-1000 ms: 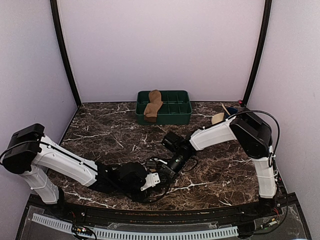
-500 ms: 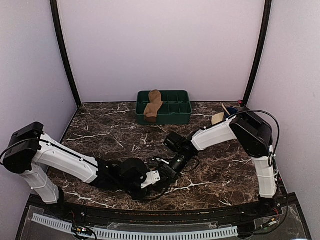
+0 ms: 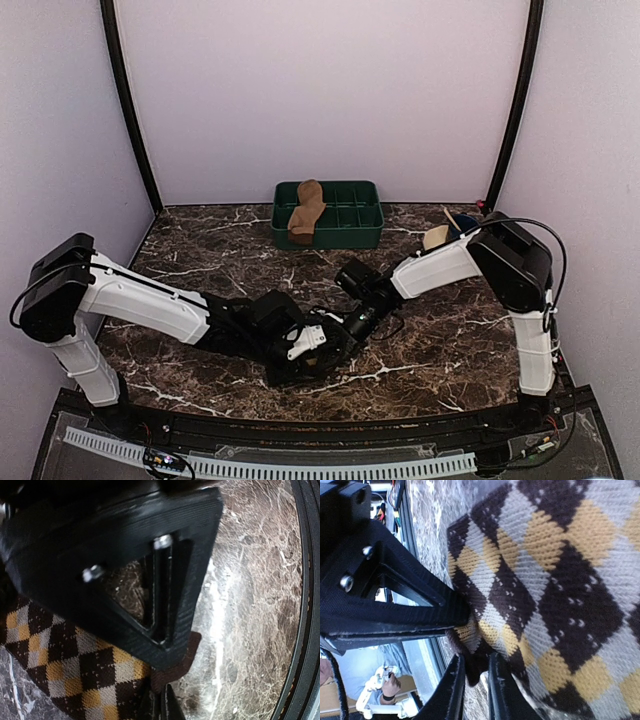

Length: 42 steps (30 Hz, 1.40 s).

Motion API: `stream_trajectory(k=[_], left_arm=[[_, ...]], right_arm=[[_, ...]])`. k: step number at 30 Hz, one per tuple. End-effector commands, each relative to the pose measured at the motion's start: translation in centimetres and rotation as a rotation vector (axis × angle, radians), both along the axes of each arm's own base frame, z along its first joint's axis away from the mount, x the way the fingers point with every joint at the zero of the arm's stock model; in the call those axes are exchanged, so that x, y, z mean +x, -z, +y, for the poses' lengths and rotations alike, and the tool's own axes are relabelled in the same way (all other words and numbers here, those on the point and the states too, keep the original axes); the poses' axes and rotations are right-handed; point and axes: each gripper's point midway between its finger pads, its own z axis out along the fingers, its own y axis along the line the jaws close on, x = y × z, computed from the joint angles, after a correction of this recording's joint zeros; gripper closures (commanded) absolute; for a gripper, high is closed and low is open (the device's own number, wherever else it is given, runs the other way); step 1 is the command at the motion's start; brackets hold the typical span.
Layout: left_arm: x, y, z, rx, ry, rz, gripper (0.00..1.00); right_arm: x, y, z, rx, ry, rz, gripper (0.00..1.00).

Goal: Roll the socks
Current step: Place the sock at the center of the board.

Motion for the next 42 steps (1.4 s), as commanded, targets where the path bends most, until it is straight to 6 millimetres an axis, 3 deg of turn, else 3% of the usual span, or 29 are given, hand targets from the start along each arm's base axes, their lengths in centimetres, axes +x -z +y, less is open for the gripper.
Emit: stream_trajectory(k=[1, 5, 8, 17, 33, 42], left_arm=[[-0.7, -0.1, 0.3, 0.015, -0.004, 0.121, 1.0], [-0.9, 0.0, 0.3, 0.037, -0.002, 0.183, 1.0], [-1.1, 0.0, 0.1, 0.038, 0.0, 0.227, 1.0], [-1.0, -0.4, 0.1, 0.024, -0.017, 0.312, 1.0], [-0.9, -0.4, 0.7, 0.01, -0.049, 0.502, 1.0], [-0.4, -0.5, 1.0, 0.021, -0.051, 0.6, 1.0]], right_arm=[[1.6, -1.7, 0.4, 0.062, 0.038, -0.067, 0.83], [2.1, -1.8, 0.2, 0.073, 0.066, -0.073, 0.8], [2.4, -2.0, 0.0, 0.085, 0.088, -0.072, 0.68], [2.9, -1.8, -0.7, 0.086, 0.142, -0.071, 0.66], [5.7, -1.2, -3.5, 0.043, 0.362, -0.187, 0.72], [6.9, -1.5, -6.2, -0.046, 0.508, -0.519, 0.81]])
